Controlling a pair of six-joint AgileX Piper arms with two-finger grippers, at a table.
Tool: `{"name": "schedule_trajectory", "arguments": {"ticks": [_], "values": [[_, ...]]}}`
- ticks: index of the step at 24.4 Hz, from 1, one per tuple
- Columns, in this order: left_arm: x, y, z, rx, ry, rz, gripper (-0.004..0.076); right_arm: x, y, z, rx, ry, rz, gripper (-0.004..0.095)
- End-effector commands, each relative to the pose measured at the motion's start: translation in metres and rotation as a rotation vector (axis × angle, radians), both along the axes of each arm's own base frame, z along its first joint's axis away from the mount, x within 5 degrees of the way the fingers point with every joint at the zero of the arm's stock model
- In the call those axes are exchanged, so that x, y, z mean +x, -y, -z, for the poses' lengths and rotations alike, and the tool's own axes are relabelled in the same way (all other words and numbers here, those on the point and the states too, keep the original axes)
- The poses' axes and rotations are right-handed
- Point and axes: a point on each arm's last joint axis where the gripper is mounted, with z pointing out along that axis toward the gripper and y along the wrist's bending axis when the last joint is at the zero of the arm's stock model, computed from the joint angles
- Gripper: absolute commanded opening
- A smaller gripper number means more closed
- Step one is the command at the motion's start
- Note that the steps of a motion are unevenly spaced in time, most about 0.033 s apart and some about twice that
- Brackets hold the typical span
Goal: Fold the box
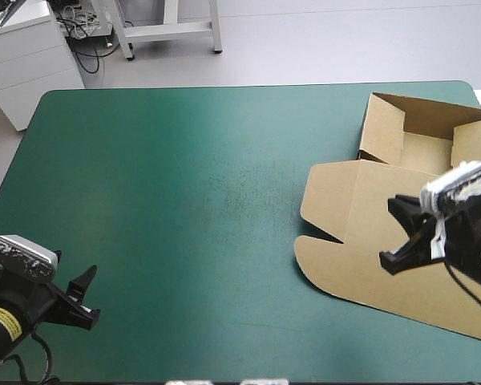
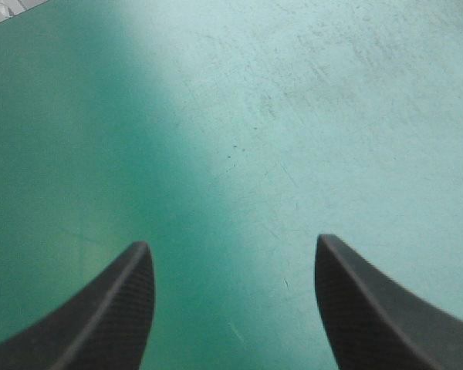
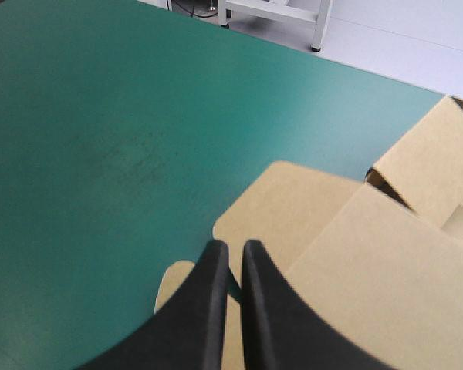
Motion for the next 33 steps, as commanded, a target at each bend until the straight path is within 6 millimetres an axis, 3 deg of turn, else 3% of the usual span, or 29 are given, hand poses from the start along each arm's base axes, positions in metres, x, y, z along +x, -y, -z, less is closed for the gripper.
{"name": "schedule_trajectory", "arguments": {"ticks": [1,5,9,14,19,33], "values": [[0.003,0.006,-0.007,-0.066,0.067,0.036,0.0431,-0.010,0.003,0.036,0.030,0.050,0.011,-0.0023],[-0.002,0.006,0.016,-0.097,0.094,0.067,0.0421,-0.024,0.008,0.092,0.042,0.009,0.025,-0.0021],[-0.017,-0.002,0.035,-0.158,0.168,0.090,0.0413,-0.046,0.015,0.120,0.052,0.047,0.033,-0.0022],[-0.028,-0.008,0.053,-0.211,0.183,0.103,0.0393,-0.059,0.019,0.144,0.055,0.040,0.041,-0.0022],[-0.027,-0.005,0.066,-0.214,0.145,0.109,0.0386,-0.058,0.019,0.154,0.054,0.014,0.042,-0.0022],[-0.027,-0.005,0.066,-0.220,0.148,0.112,0.0386,-0.058,0.019,0.154,0.074,0.011,0.049,-0.0023]]}}
